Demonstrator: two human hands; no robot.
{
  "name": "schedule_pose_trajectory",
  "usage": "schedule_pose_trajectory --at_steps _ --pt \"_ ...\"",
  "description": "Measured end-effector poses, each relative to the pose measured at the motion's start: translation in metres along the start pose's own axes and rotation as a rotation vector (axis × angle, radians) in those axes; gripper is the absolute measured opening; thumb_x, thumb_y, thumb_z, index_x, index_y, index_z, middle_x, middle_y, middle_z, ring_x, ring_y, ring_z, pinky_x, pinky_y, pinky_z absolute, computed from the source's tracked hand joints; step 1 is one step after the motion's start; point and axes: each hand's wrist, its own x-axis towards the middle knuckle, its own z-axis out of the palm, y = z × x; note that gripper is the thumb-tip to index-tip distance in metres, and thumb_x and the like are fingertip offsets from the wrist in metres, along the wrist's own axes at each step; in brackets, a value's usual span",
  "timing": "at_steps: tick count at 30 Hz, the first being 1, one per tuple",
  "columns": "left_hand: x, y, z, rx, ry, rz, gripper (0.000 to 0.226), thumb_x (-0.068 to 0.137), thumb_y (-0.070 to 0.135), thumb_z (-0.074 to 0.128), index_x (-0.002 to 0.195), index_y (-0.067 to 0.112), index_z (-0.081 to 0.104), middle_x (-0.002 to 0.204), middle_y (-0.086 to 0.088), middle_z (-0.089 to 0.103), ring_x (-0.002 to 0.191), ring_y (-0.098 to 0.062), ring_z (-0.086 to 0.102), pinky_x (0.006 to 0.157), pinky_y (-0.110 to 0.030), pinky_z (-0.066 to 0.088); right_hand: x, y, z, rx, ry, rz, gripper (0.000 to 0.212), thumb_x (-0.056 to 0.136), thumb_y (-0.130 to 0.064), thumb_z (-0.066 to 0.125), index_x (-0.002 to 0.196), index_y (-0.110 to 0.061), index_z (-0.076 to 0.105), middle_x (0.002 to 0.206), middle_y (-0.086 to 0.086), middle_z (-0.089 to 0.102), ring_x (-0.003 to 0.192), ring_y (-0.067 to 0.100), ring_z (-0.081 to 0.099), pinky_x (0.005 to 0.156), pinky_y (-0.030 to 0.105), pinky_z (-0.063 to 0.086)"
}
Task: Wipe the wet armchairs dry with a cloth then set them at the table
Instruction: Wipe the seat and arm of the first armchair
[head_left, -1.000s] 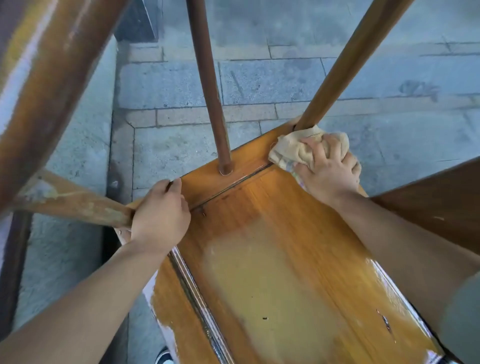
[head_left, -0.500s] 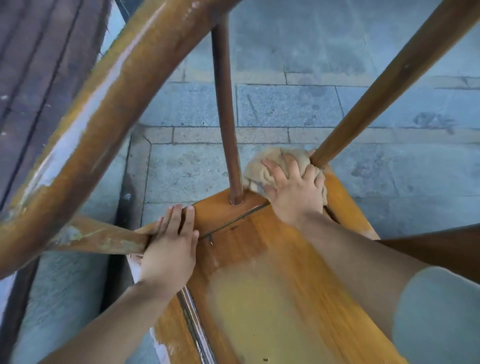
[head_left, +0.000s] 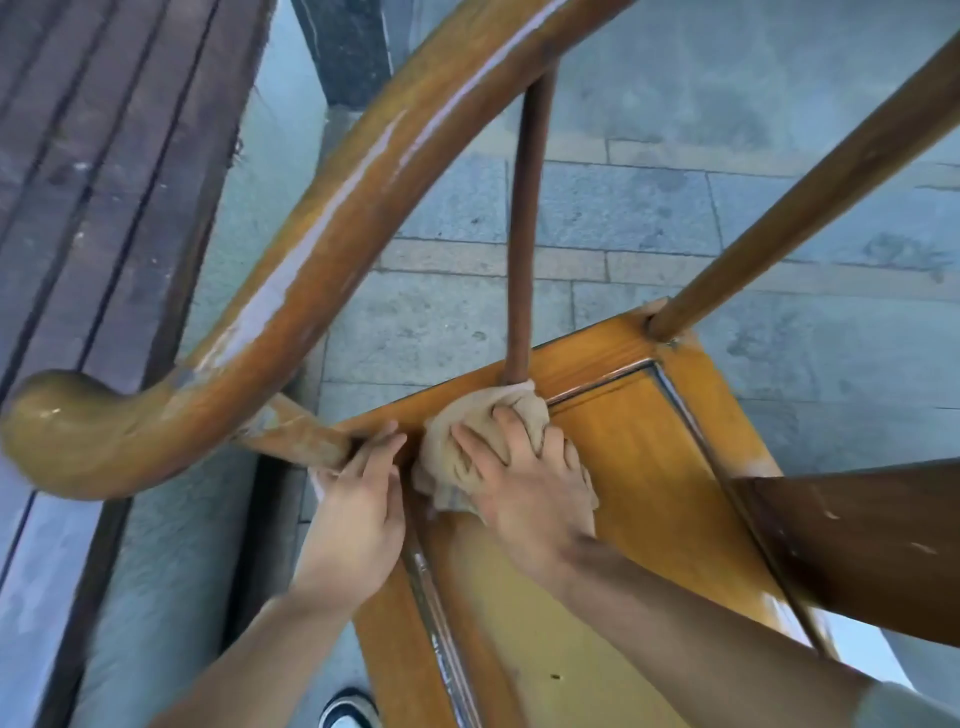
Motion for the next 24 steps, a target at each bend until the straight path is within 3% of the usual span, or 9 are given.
schedule_pose_trajectory --at_steps 3,5,9,12,15,17,19,22,24 --pt "-0.039 -0.027 -0.018 0.047 0.069 -0.023 0.037 0.088 0.008 0.043 0.119 0.005 0.062 0.120 -0.010 0.061 0.111 -0.032 0.055 0.095 -0.043 0.046 0.030 -0.052 -0.005 0.147 0.066 0.305 0.064 0.100 -0.051 0.045 0.156 -0.046 0.015 0.154 0.006 0.017 0.121 0.040 0.033 0.099 0.047 0.037" --pt "-0.051 -0.045 -0.025 0.069 0.114 -0.200 0.029 0.090 0.008 0.047 0.114 0.004 0.063 0.108 -0.010 0.059 0.101 -0.033 0.054 0.089 -0.044 0.046 0.049 -0.083 -0.009 0.261 0.068 0.434 0.062 0.098 -0.051 0.050 0.154 -0.047 0.022 0.151 0.005 0.018 0.121 0.039 0.031 0.098 0.048 0.037" --pt "-0.037 -0.064 -0.033 -0.217 0.120 -0.562 0.026 0.099 0.014 0.053 0.124 0.010 0.060 0.107 -0.004 0.065 0.095 -0.018 0.059 0.085 -0.032 0.043 0.067 -0.105 -0.008 0.235 0.108 0.141 0.042 0.099 -0.044 0.046 0.141 -0.048 0.043 0.149 -0.001 0.029 0.115 0.036 0.033 0.090 0.044 0.032" --pt "-0.029 -0.063 -0.031 -0.699 0.078 -0.774 0.018 0.099 0.001 0.052 0.111 -0.004 0.064 0.095 -0.022 0.070 0.074 -0.030 0.065 0.076 -0.039 0.053 0.041 -0.069 -0.002 0.114 0.093 -0.058 0.047 0.094 -0.054 0.037 0.140 -0.050 0.044 0.150 -0.005 0.033 0.110 0.035 0.038 0.086 0.042 0.034" --pt "-0.036 -0.058 -0.027 -0.786 0.079 -0.854 0.019 0.094 -0.003 0.058 0.110 -0.003 0.068 0.096 -0.022 0.073 0.086 -0.036 0.071 0.084 -0.046 0.059 0.024 -0.033 -0.007 0.044 -0.018 -0.270 0.044 0.088 -0.048 0.047 0.130 -0.048 0.059 0.151 -0.005 0.038 0.115 0.036 0.041 0.090 0.043 0.037" --pt "-0.045 -0.058 -0.028 -0.859 0.085 -0.901 0.018 0.095 -0.002 0.056 0.104 0.002 0.072 0.093 -0.014 0.076 0.089 -0.028 0.074 0.084 -0.041 0.060 0.029 -0.029 -0.011 0.045 -0.085 -0.276 0.041 0.089 -0.042 0.059 0.129 -0.050 0.060 0.152 -0.008 0.035 0.120 0.033 0.037 0.098 0.045 0.038" --pt "-0.054 -0.060 -0.030 -0.966 0.058 -0.953 0.022 0.097 -0.002 0.050 0.102 0.000 0.071 0.092 -0.013 0.077 0.088 -0.026 0.075 0.084 -0.037 0.060 0.018 -0.048 -0.007 0.053 -0.063 -0.213 0.044 0.093 -0.045 0.058 0.135 -0.054 0.051 0.151 -0.008 0.031 0.119 0.030 0.033 0.096 0.042 0.037" --pt "-0.066 -0.066 -0.033 -1.072 0.024 -1.022 0.022 0.096 0.000 0.047 0.101 -0.006 0.069 0.094 -0.023 0.074 0.086 -0.033 0.074 0.079 -0.043 0.061 -0.018 -0.110 0.013 0.103 -0.069 -0.177 0.051 0.096 -0.052 0.051 0.144 -0.057 0.033 0.148 -0.007 0.028 0.113 0.032 0.033 0.091 0.042 0.038" --pt "-0.069 -0.075 -0.039 -1.101 0.074 -1.051 0.024 0.097 0.003 0.045 0.100 -0.006 0.067 0.090 -0.026 0.072 0.081 -0.037 0.073 0.073 -0.045 0.061 -0.022 -0.142 0.018 0.132 -0.072 -0.183 0.049 0.097 -0.050 0.050 0.144 -0.056 0.036 0.148 -0.006 0.030 0.112 0.032 0.034 0.091 0.043 0.038"
